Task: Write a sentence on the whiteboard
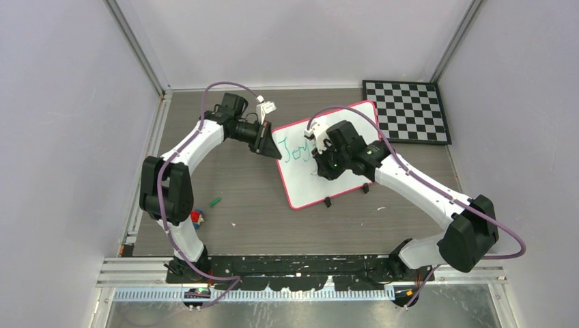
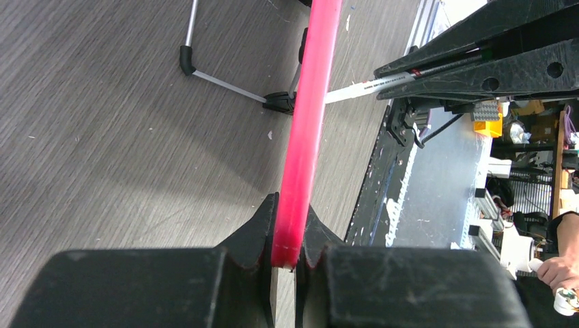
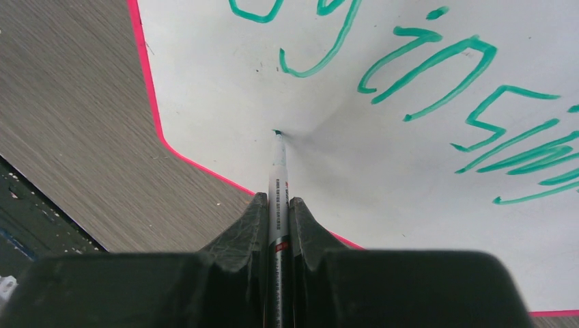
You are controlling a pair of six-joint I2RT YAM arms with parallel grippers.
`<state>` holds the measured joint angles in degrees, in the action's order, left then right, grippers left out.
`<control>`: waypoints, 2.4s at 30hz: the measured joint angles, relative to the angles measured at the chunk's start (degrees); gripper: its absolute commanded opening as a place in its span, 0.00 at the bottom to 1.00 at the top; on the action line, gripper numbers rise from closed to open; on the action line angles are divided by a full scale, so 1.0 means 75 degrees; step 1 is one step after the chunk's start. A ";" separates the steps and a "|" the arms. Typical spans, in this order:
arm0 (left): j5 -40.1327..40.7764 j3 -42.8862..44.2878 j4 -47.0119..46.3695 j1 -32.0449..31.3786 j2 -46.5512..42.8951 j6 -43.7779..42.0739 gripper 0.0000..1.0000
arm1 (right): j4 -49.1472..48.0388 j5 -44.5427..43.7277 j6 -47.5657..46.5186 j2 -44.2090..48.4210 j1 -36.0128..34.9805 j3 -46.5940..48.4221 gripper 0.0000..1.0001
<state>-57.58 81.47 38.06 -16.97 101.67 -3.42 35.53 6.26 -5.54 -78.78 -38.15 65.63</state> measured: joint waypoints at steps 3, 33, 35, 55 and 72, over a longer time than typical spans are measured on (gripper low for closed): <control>0.0003 0.0000 -0.0003 0.0000 0.0000 0.0000 0.00 | 0.0009 -0.0163 -0.0026 0.0003 0.0000 0.0000 0.00; 0.0009 0.0000 -0.0003 0.0000 0.0000 -0.0012 0.00 | 0.0160 -0.0160 -0.0052 0.0009 -0.0055 -0.0315 0.00; 0.0009 0.0000 -0.0003 0.0000 0.0000 -0.0015 0.00 | 0.0163 -0.0128 -0.0050 0.0009 -0.0058 -0.0388 0.00; 0.0000 0.0000 0.0000 0.0000 0.0000 -0.0032 0.00 | 0.0286 0.0245 0.0015 -0.0414 -0.0385 -0.0099 0.00; -0.0009 0.0000 0.0000 0.0000 0.0000 -0.0038 0.00 | 0.0265 -0.0329 0.0044 -0.0192 -0.0146 0.0536 0.00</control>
<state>-57.65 81.47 38.06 -16.97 101.67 -3.70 37.52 3.79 -5.21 -80.23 -39.24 69.65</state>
